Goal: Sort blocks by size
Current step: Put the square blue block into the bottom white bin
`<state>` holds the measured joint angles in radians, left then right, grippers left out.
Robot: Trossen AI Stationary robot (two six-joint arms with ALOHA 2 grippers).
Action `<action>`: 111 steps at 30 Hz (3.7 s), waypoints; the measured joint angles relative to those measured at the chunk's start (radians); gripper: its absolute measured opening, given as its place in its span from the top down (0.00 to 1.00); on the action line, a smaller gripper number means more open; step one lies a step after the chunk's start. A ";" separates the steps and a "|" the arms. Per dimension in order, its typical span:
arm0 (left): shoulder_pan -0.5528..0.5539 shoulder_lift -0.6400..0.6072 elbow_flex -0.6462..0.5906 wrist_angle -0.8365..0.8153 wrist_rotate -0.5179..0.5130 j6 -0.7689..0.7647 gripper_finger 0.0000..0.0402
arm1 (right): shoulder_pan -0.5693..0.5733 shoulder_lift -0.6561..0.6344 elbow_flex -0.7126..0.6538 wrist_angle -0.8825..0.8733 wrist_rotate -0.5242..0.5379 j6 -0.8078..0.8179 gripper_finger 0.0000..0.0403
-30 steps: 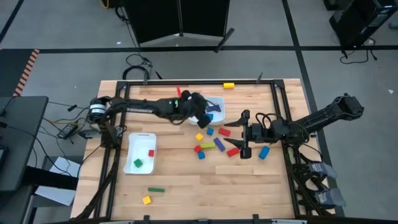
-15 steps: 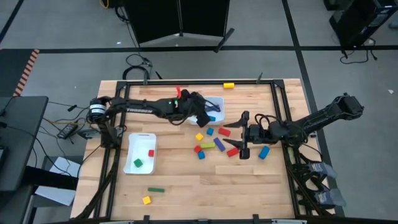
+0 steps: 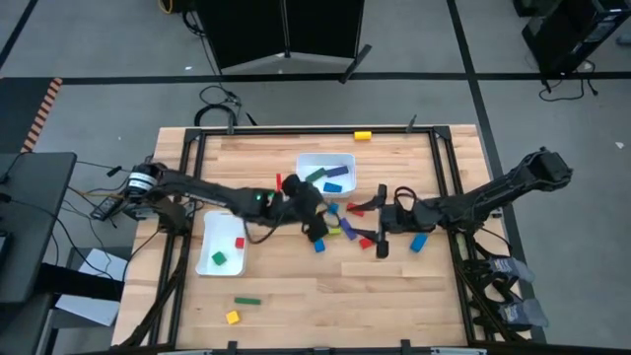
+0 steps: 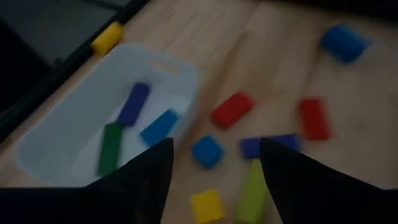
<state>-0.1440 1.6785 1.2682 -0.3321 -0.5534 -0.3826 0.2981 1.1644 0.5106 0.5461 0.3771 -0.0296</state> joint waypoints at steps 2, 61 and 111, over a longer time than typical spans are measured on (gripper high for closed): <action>-0.046 -0.025 0.000 0.005 -0.032 -0.014 0.39 | 0.000 0.028 0.000 0.002 0.000 0.017 0.35; -0.584 -0.139 0.001 -0.292 -0.473 -0.367 0.40 | -0.046 0.733 0.368 -0.253 -0.117 0.140 0.35; -0.589 -0.235 0.001 -0.192 -0.711 -0.298 0.40 | -0.053 0.818 0.658 -0.034 -0.219 -0.003 0.63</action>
<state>-0.7327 1.4440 1.2690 -0.5241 -1.2645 -0.6801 0.2447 1.9820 1.1684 0.5125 0.1584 -0.0323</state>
